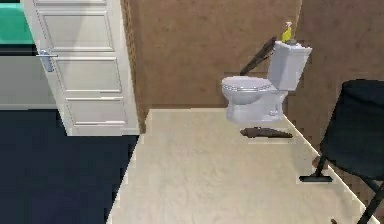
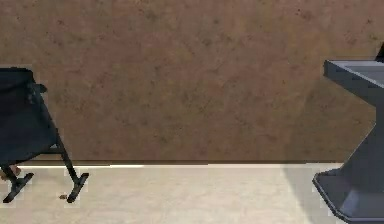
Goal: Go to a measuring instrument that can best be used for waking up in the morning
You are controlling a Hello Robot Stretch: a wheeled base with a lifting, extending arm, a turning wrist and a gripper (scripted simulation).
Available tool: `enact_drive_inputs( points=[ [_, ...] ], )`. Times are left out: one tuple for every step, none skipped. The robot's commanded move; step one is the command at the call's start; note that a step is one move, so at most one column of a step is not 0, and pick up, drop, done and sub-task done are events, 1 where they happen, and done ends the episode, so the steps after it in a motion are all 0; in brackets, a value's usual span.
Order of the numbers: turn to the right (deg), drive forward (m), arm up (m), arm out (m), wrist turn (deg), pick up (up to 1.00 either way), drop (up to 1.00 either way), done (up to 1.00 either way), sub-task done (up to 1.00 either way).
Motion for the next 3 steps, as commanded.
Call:
enact_drive_inputs(
  points=[
    [0.0, 0.55, 0.0, 0.0, 0.0, 0.0, 0.0, 0.0, 0.0],
    [-45.0, 0.0, 0.0, 0.0, 0.0, 0.0, 0.0, 0.0, 0.0],
    [0.0, 0.55, 0.0, 0.0, 0.0, 0.0, 0.0, 0.0, 0.0]
  ],
)
